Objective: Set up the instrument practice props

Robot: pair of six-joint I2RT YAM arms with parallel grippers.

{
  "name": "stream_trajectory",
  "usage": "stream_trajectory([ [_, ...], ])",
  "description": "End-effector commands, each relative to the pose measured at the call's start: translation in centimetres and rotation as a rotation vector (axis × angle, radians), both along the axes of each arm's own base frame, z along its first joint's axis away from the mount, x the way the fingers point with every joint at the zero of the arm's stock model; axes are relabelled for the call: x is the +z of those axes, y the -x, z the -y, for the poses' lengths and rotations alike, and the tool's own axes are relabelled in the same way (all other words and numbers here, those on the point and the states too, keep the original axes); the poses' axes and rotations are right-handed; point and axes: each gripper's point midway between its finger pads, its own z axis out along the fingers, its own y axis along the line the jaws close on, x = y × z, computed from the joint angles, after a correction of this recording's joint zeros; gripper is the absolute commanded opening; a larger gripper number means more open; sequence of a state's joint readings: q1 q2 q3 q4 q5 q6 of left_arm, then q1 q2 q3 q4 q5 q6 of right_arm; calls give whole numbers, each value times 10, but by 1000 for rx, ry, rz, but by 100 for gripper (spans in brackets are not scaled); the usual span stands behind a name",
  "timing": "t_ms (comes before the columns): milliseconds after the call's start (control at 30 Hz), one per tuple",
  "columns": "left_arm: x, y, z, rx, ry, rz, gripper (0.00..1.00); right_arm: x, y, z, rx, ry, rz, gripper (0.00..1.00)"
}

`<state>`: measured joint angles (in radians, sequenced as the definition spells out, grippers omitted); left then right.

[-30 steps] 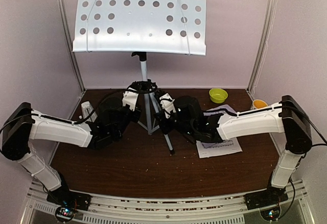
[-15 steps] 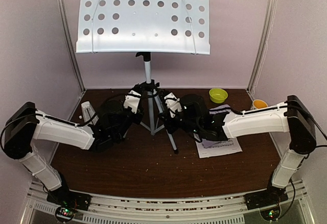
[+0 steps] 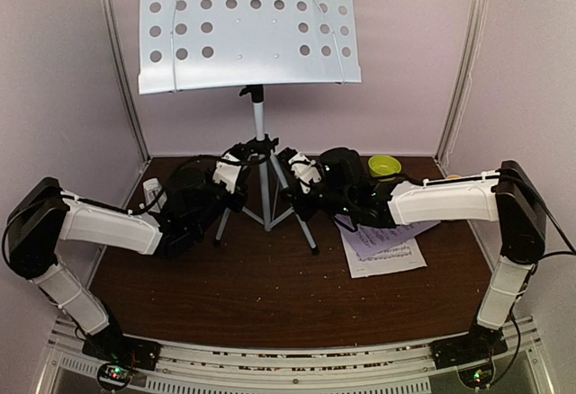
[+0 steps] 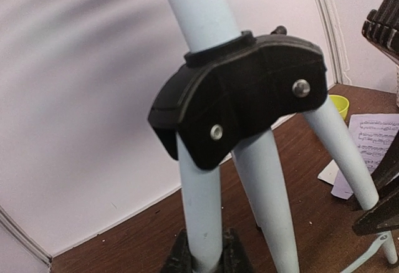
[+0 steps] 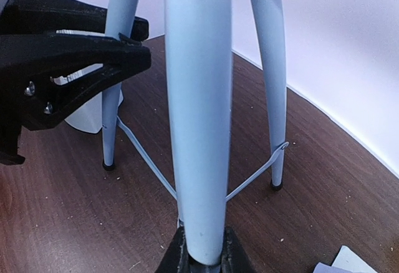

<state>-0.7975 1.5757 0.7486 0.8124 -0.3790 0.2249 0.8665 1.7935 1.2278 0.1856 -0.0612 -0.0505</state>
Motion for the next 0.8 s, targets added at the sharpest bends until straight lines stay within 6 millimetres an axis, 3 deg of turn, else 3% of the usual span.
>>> stream_trajectory([
  [0,-77,-13,-68,166,-363,-166,0,2,-55,79,-286,79,25,0],
  [200,-65,-26,-56,148,-440,-153,0,4,-58,69,-274,65,11,0],
  [333,-76,-33,-55,109,-437,-202,0,2,-63,72,-295,95,14,0],
  [433,-83,-34,-44,65,-412,-221,0,4,-60,60,-255,70,-1,0],
  [633,-83,-24,-26,-11,-314,-254,0,7,-44,43,-184,70,11,0],
  [767,-93,-12,-9,-63,-335,-327,9,12,-35,35,-140,52,19,10],
])
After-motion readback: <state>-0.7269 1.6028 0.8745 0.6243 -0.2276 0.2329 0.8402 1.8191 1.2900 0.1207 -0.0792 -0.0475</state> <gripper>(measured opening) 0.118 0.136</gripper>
